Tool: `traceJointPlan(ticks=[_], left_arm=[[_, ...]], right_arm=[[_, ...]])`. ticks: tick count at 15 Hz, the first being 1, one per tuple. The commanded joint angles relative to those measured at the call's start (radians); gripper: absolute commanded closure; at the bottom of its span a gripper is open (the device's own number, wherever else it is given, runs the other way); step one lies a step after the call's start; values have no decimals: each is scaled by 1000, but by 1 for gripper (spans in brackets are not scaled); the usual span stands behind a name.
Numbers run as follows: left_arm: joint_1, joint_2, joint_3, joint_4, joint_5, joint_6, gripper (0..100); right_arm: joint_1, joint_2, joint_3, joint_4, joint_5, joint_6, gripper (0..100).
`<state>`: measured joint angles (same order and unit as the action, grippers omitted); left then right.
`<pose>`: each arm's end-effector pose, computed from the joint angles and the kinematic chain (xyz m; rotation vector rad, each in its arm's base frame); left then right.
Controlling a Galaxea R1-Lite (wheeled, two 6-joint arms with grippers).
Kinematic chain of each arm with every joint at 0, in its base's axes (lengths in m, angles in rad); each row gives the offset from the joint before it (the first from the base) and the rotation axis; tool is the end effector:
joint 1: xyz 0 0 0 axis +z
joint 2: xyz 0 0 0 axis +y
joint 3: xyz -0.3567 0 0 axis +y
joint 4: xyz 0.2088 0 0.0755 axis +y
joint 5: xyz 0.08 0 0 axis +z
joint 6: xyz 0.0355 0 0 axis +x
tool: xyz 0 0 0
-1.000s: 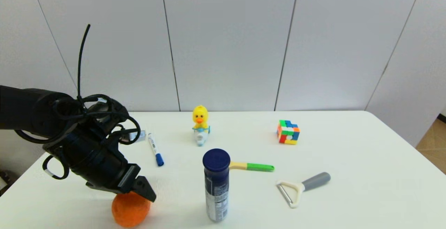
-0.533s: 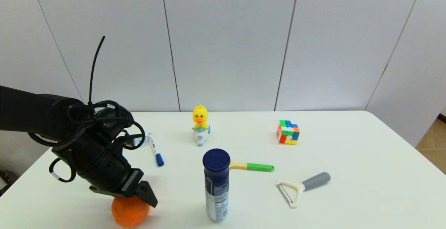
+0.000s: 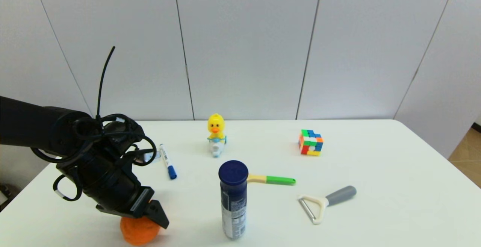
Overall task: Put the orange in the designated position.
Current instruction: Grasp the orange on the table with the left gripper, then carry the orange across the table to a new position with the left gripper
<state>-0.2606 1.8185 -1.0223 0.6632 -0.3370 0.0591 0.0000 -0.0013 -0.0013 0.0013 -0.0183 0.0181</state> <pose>0.2869 -0.0887 0.1366 -0.0098 1.4616 -0.5298 -0.0326 -0.0006 0.0757 0.0181 -0.0015 -0.0183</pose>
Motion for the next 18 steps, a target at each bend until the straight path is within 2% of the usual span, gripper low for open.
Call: traceJointPlan(ticks=[1,4,5,10,14,18], left_arm=[[-2,7,1,-4,-2,1,0],[0,7,13,-16,0,-1,0],[-2,7,16,-20,3,1,100],[-8,-4,24,-25,32,1,100],[-42,-47,-1,-145,32,2,100],[-92,-64,-127,-162,33,2,100]], right_arm=[[0,1,0,0,0,0,0],[0,1,0,0,0,0,0],[0,1,1,0,0,0,0],[0,1,1,0,0,0,0],[0,1,1,0,0,0,0],[0,1,0,0,0,0,0]])
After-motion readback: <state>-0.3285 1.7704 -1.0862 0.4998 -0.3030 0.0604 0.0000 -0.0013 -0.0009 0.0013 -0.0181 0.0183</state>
